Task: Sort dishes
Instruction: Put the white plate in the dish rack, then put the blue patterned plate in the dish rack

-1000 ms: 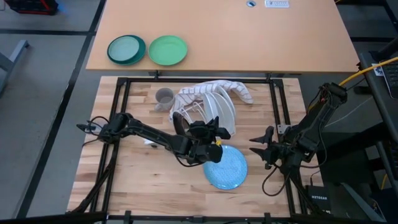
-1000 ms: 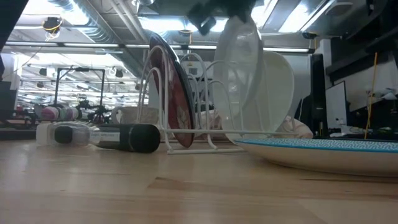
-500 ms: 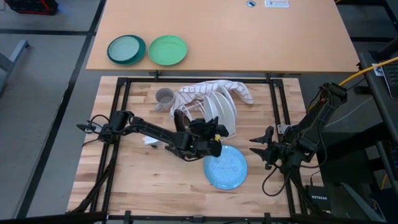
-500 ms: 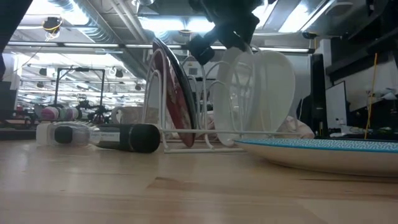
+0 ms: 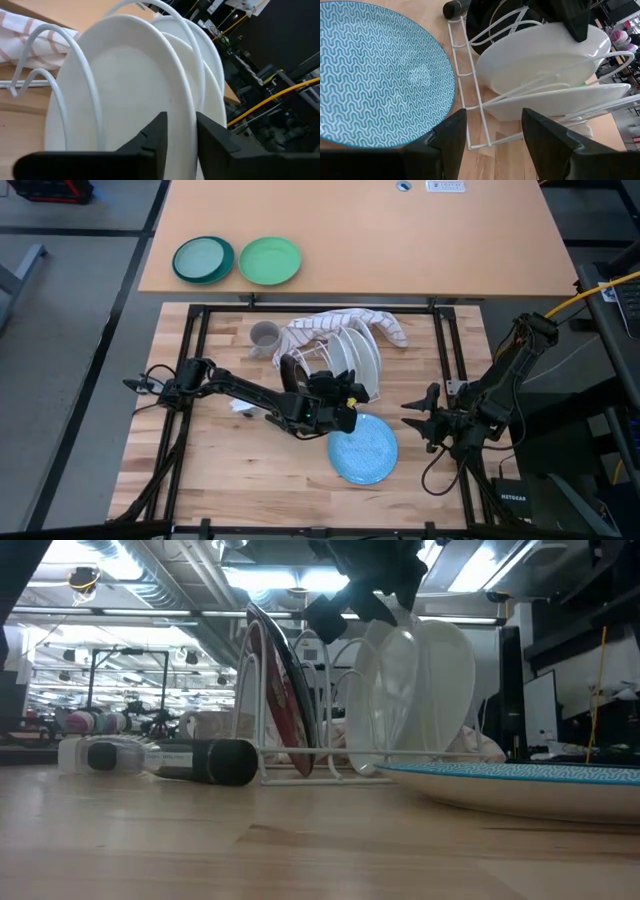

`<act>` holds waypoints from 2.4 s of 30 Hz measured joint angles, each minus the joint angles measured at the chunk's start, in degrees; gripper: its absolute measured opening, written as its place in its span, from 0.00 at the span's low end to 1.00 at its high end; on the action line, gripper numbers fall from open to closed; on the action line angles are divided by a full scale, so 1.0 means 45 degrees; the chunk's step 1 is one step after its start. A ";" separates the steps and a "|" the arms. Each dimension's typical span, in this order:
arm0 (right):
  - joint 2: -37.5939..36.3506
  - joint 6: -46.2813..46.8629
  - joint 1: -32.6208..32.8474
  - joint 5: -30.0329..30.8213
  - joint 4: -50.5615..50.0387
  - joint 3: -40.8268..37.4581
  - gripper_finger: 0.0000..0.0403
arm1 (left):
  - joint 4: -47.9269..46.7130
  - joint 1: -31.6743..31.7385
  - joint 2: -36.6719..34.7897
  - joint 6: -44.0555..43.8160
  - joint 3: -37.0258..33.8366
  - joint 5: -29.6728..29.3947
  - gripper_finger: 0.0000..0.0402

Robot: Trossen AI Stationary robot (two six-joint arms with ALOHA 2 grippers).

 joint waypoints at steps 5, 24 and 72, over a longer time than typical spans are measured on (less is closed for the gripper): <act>0.0000 0.0000 0.0000 0.0000 -0.0005 0.0000 0.48 | 0.0892 -0.0020 0.0000 0.0702 0.0000 -0.0024 0.25; -0.0005 -0.0180 0.0000 -0.0197 -0.0053 0.0005 0.48 | 0.2334 -0.1649 -0.0010 0.9424 0.1792 0.0940 0.26; 0.5764 0.2360 -0.0005 -0.5544 0.5681 0.0010 0.48 | -0.2841 -0.3961 0.1433 1.3806 -0.0010 0.8087 0.44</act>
